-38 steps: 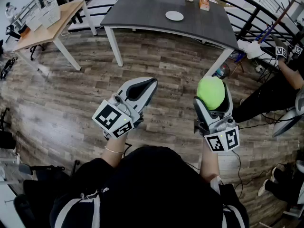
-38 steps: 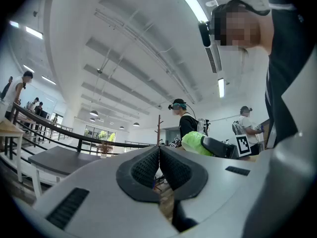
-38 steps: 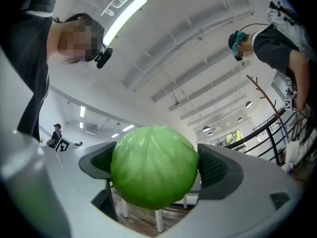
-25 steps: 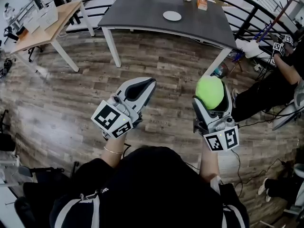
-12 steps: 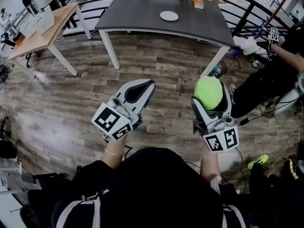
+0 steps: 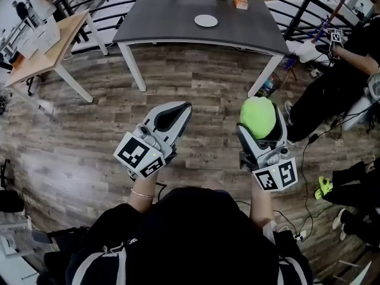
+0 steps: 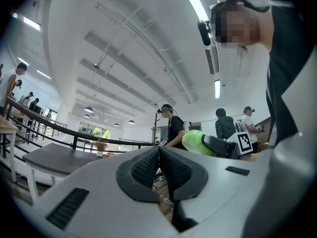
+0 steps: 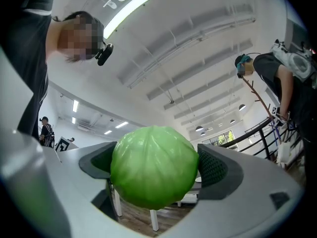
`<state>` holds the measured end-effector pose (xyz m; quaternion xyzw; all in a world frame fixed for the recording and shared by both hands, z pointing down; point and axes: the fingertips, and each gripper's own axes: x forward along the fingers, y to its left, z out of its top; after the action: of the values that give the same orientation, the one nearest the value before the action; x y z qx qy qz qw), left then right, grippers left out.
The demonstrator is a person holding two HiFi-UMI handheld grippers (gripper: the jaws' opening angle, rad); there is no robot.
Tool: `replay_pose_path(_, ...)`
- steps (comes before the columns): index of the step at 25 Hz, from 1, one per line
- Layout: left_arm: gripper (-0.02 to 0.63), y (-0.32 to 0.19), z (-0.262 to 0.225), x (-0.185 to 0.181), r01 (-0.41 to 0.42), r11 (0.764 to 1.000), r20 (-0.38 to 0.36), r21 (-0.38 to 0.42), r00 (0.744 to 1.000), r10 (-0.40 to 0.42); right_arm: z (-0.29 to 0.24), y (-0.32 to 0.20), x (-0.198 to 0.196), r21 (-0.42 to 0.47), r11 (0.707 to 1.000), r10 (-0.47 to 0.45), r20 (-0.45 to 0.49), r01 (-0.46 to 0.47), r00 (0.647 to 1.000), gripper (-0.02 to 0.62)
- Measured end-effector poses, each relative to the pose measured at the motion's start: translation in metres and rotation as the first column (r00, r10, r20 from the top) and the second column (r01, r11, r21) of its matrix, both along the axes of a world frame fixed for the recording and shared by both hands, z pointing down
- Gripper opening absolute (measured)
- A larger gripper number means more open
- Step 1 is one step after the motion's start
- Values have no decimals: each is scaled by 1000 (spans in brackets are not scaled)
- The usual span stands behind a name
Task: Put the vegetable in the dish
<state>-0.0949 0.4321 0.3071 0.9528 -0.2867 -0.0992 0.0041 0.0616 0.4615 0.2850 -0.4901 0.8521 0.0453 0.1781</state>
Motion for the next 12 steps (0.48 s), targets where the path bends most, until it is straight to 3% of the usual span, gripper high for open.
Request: replay_pose_path(12, 11, -56, 6, 21, 6, 1000, -5, -24, 1000, -6, -1, -56, 24, 2, 1000, -1, -12, 1, 1000, 514)
